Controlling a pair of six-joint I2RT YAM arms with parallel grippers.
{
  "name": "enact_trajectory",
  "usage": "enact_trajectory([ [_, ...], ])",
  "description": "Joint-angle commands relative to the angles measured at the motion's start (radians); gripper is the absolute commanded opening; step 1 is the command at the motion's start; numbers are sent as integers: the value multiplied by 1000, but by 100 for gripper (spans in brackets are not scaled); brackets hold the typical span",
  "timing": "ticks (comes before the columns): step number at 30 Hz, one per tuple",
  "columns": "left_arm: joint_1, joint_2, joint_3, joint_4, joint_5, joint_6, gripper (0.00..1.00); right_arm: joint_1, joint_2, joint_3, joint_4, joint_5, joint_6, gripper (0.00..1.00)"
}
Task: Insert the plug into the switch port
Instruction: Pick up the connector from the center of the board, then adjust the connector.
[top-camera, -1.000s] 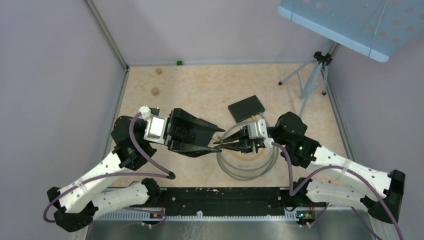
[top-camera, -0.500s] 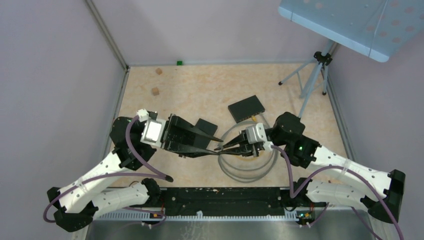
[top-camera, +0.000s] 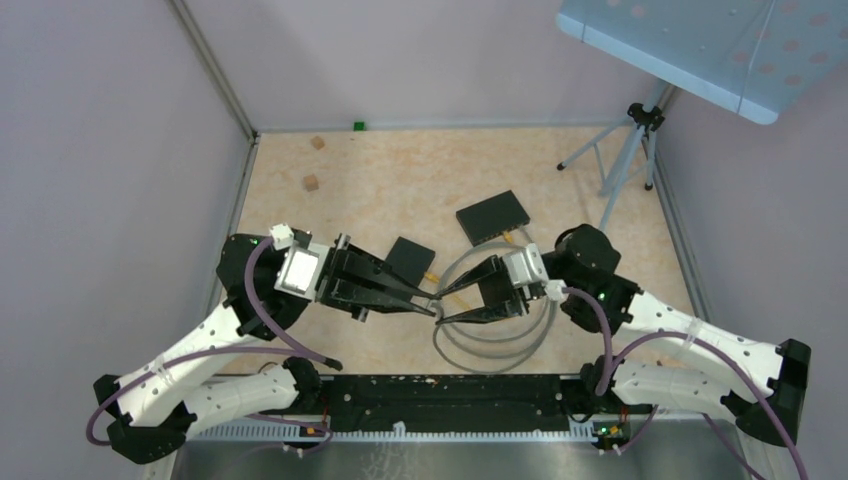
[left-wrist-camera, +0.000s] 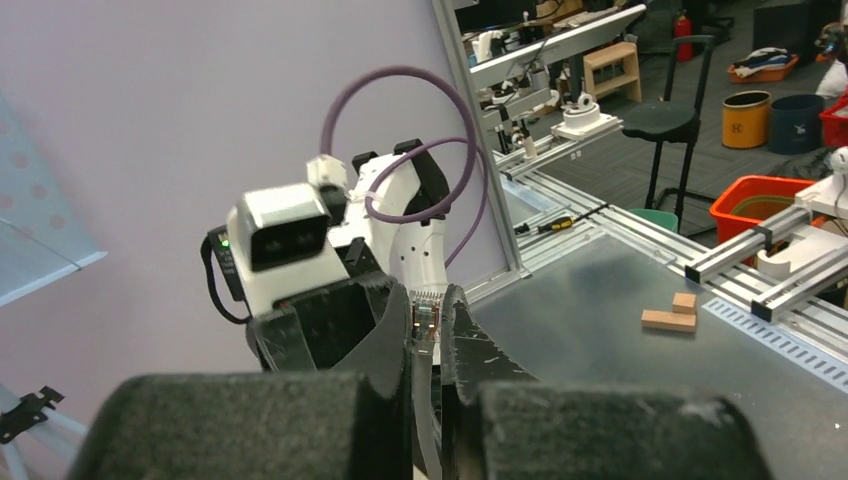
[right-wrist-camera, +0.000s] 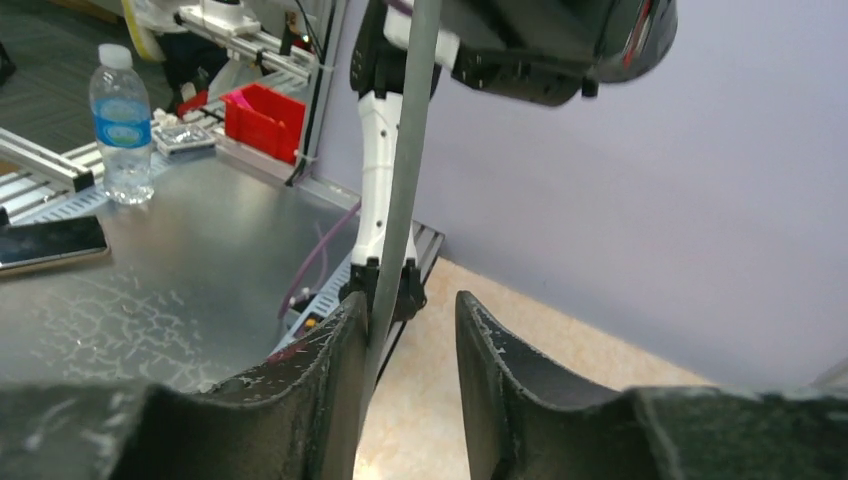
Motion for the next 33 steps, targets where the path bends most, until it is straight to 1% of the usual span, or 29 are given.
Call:
enact_trajectory([
  [1, -3, -4, 30, 8, 84, -30, 0, 10, 12, 21, 395, -69, 258, 38],
  [3, -3, -2, 28, 7, 97, -36, 0, 11, 39, 9, 563, -82, 416, 39],
  [4, -3, -1, 28, 7, 102, -38, 0, 12, 56, 7, 641, -77, 462, 38],
  [6, -3, 4, 28, 7, 107, -43, 0, 12, 87, 10, 758, -57, 586, 37],
  [8, -3, 6, 27, 7, 110, -45, 0, 11, 118, 16, 837, -43, 657, 35],
  [10, -3, 5, 25, 7, 108, -43, 0, 13, 144, 28, 871, -50, 690, 34],
  [17, -3, -8, 19, -17, 90, -16, 0, 38, 164, 40, 839, -77, 697, 33],
  [20, -3, -9, 15, -25, 91, -9, 0, 58, 164, 53, 781, -79, 678, 33],
  [27, -3, -6, 13, -34, 89, 1, 0, 106, 167, 75, 628, -67, 563, 32],
  [29, -3, -5, 13, -34, 90, 1, 0, 109, 172, 82, 604, -43, 549, 27],
  [30, -3, -6, 12, -35, 91, 0, 0, 109, 176, 82, 605, -30, 546, 21],
  [32, -3, -7, 12, -37, 92, 1, 0, 110, 177, 82, 608, -4, 521, 0],
  [33, -3, -9, 10, -40, 88, 0, 4, 110, 171, 77, 613, 5, 497, 0],
])
